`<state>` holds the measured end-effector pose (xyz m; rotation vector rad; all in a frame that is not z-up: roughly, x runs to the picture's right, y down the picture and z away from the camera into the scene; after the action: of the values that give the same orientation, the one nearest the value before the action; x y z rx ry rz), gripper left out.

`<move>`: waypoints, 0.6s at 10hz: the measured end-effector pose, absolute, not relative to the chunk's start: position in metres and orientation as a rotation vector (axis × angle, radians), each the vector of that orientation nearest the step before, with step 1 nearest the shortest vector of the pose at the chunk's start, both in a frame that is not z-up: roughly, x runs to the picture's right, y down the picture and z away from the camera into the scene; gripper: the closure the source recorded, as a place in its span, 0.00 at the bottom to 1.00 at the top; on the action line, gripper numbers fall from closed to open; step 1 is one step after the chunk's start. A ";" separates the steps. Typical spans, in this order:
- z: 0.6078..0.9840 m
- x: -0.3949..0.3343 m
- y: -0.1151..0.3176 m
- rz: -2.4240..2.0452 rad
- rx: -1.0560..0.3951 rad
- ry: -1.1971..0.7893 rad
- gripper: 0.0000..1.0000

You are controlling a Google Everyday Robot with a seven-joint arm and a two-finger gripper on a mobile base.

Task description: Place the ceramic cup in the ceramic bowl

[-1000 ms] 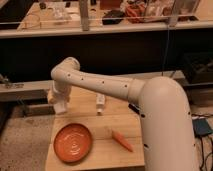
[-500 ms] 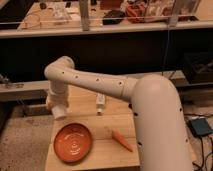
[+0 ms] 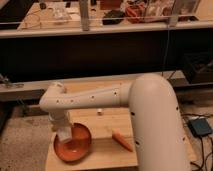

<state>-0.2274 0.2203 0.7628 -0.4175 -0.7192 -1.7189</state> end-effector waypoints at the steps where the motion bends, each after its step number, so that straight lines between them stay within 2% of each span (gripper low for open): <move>1: 0.759 -0.215 0.230 -1.739 -0.411 -0.688 1.00; 4: 0.732 -0.206 0.232 -1.767 -0.322 -0.667 1.00; 6: 0.730 -0.202 0.231 -1.753 -0.295 -0.705 1.00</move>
<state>-0.2018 0.2314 0.7302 -0.2954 -0.7046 -1.7529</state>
